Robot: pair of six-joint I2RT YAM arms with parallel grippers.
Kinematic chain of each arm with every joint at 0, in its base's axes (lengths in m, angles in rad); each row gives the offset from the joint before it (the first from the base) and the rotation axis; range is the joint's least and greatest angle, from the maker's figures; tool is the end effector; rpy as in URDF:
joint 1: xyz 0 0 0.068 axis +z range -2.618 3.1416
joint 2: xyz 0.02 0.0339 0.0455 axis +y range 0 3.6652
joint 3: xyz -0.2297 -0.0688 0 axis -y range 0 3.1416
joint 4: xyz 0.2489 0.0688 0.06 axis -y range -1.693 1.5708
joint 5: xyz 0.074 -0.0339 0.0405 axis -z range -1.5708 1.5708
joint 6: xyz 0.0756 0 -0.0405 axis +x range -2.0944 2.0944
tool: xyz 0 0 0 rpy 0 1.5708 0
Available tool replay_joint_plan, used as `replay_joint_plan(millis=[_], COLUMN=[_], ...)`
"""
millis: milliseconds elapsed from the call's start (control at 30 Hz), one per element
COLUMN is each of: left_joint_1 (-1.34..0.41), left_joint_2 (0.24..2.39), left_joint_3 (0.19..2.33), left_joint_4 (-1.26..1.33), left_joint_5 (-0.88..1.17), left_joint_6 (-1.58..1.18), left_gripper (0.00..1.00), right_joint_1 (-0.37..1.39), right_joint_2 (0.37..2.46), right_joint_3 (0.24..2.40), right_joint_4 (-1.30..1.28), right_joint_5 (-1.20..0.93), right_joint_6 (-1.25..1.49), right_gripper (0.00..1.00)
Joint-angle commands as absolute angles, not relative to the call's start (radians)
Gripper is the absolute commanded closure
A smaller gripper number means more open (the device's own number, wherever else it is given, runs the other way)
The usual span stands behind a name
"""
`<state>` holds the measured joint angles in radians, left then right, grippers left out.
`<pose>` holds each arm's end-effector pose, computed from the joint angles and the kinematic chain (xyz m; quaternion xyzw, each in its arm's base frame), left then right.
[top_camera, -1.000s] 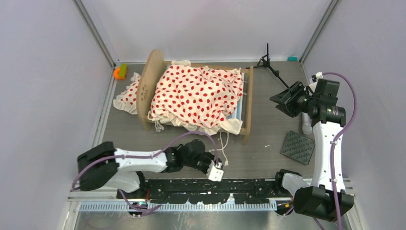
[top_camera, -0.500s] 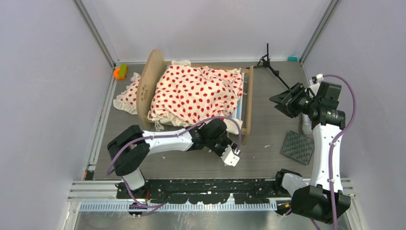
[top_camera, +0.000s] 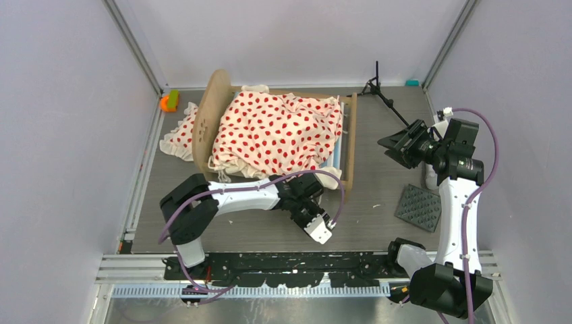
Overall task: Set up the pet bed
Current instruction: Tie the ropes to the bed frame.
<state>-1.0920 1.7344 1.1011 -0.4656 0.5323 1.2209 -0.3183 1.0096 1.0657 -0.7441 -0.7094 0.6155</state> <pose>0.1303 -0.3344 0.1173 0.8834 0.3214 -0.2407 0.2415 0.2475 -0.0297 0.2984 0.2492 0.8239 0.3699 0.3497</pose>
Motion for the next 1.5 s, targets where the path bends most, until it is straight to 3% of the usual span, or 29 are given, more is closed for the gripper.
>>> replay_joint_plan(millis=[0, 467, 967, 1467], left_joint_1=[-1.107, -1.107, -1.109, -1.110], left_joint_2=[1.790, 1.921, 1.989, 2.078], left_joint_3=[1.175, 1.332, 1.380, 1.463], left_joint_4=[-0.511, -0.707, -0.727, -0.901], left_joint_5=[0.529, 0.493, 0.448, 0.419], left_joint_6=[1.275, 1.348, 1.347, 1.346], left_gripper=[0.61, 0.62, 0.64, 0.76], right_joint_1=[-0.324, -0.324, -0.324, -0.324], right_joint_2=[0.986, 0.984, 0.979, 0.989], right_joint_3=[1.062, 1.054, 1.049, 1.057], right_joint_4=[-0.707, -0.706, -0.706, -0.706], right_joint_5=[-0.743, -0.747, -0.750, -0.756], right_joint_6=[0.620, 0.618, 0.617, 0.619], right_gripper=[0.46, 0.46, 0.46, 0.46])
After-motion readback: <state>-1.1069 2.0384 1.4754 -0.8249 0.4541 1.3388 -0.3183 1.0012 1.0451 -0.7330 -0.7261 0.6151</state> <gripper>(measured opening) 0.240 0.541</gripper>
